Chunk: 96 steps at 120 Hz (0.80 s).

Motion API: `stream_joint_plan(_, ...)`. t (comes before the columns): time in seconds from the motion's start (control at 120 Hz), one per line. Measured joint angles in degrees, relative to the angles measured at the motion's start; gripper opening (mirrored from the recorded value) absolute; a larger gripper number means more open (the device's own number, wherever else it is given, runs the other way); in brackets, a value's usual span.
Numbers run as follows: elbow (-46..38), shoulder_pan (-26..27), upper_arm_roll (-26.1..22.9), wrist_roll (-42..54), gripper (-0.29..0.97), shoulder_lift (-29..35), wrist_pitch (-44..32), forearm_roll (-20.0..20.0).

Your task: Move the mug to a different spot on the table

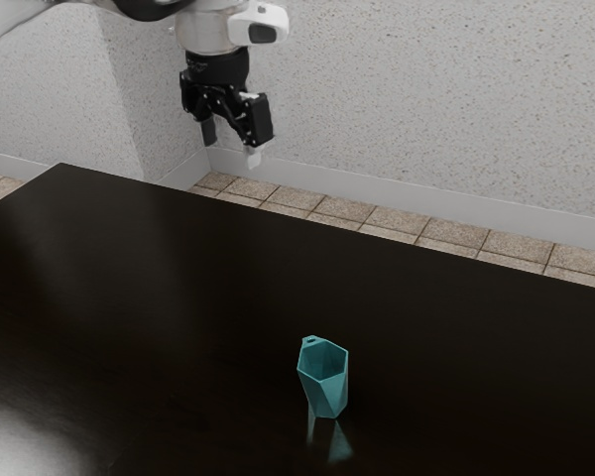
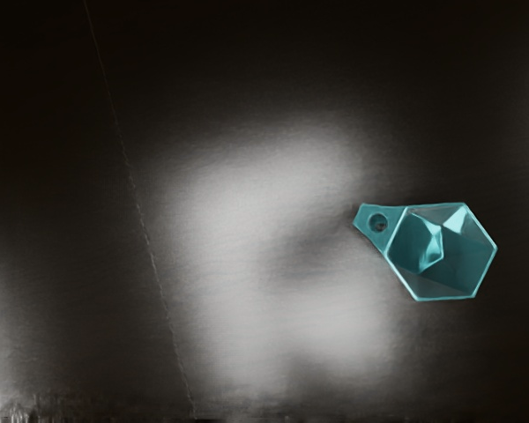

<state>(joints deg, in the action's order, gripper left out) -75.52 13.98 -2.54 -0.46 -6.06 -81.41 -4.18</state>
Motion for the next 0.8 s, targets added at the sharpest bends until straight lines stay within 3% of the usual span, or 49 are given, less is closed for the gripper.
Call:
stream_joint_plan(0.067, -0.9, 0.4, 1.5, -0.4, 0.68, 0.8, 0.2, -0.8)
stream_joint_plan(0.167, -6.4, 6.6, 6.4, -1.0, 0.68, 3.3, -0.8, -0.8)
stream_joint_plan(0.267, -8.3, 11.1, 10.9, -2.5, 0.68, 0.5, -2.8, 1.2)
stream_joint_plan(0.417, -10.0, 8.5, 13.5, -5.6, 0.68, -7.1, -7.4, 6.6)
stream_joint_plan(0.625, -21.5, 8.5, 13.9, -11.5, 0.68, -10.2, -18.5, 14.6)
stream_joint_plan(0.8, -23.2, 8.5, 14.0, -19.7, 0.68, -13.1, -25.7, 17.3)
